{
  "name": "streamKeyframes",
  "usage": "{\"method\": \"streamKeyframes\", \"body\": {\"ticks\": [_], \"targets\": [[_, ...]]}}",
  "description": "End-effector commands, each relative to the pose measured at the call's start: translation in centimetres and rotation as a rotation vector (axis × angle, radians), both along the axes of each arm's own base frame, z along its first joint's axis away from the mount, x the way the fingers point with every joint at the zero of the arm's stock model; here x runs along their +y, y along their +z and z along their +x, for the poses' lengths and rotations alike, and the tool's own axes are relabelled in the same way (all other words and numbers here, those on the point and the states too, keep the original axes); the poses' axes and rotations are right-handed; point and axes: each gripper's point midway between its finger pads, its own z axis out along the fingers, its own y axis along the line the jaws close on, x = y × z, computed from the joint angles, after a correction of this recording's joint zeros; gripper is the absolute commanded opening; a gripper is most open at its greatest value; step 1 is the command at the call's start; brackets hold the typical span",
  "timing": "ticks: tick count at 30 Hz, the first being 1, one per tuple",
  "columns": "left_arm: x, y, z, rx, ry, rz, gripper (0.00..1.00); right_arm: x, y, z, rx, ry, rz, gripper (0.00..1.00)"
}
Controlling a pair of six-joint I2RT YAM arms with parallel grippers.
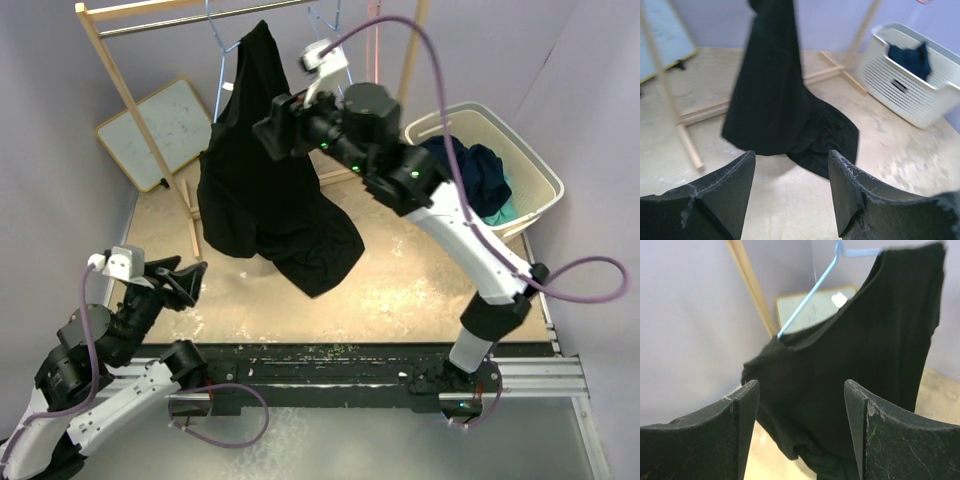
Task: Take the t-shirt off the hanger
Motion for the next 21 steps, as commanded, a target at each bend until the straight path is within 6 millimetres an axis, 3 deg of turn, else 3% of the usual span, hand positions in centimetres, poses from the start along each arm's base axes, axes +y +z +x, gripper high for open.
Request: {"method": "streamKeyframes", "body": {"ticks": [1, 5, 8, 16, 21], "targets": [[5.9, 1.5, 1.4, -0.021, 0.341, -0.115, 0.62, 1.6, -1.1, 0.2, -0.004, -0.025, -0.058, 0.71], [8.5, 2.7, 2.8, -0.018, 0.569, -0.072, 0.62, 3.2, -1.5, -0.5, 0.004, -0.001, -0.076, 0.71], [8.3, 3.9, 4.8, -0.031, 0.685, 0.042, 0.64, 3.6, -1.6, -0.9, 0.01, 0.0, -0.084, 0.72], [3.0, 6.2, 10.7, -0.083, 0.741, 0.202, 0.65, 2.3, -1.2, -2.0, 0.009, -0.002, -0.074, 0.72], [0.2, 4.7, 14.2, -0.065, 0.693, 0.284, 0.7, 0.8, -0.8, -2.5, 0.0, -0.025, -0.087, 0.72]]}}
